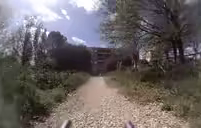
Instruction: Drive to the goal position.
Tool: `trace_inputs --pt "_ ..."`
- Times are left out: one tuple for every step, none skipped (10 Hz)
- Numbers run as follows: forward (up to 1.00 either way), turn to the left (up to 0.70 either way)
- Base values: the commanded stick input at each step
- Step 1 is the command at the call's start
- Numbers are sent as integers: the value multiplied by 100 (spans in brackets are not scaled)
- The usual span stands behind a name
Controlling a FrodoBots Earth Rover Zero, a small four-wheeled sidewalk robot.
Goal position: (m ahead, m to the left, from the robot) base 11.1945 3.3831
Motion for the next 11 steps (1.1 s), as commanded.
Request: trace_inputs --pt "85 0" --pt "85 0" --pt "85 0" --pt "85 0" --pt "85 0" --pt "85 0" --pt "85 0" --pt "85 0" --pt "85 0" --pt "85 0" --pt "85 0"
